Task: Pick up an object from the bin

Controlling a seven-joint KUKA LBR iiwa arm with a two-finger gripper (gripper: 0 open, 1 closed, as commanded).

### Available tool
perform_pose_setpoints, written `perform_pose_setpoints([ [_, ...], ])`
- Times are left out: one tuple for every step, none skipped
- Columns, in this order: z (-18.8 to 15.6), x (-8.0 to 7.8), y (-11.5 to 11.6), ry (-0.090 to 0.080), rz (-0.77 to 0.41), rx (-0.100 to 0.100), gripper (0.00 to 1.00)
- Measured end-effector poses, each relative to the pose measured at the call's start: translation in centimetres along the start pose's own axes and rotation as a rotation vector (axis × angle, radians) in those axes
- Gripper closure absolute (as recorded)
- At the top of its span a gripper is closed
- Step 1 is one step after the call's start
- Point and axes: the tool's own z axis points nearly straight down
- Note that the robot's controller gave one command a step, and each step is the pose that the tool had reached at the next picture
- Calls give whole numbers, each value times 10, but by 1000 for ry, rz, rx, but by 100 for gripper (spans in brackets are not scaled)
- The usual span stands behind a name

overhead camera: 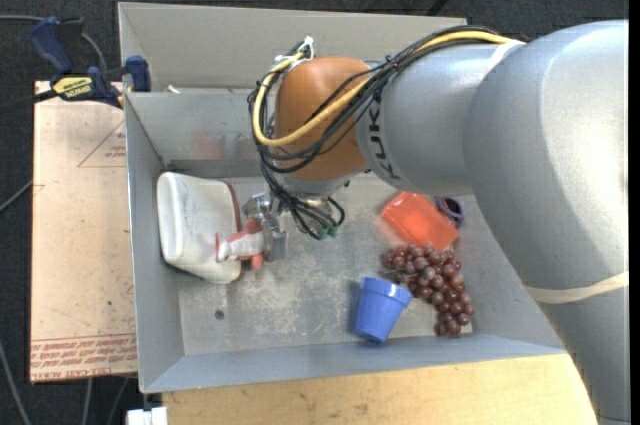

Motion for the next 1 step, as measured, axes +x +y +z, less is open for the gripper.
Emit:
perform_pose_setpoints([
  [-114, 2, -7, -4, 55, -1, 100],
])
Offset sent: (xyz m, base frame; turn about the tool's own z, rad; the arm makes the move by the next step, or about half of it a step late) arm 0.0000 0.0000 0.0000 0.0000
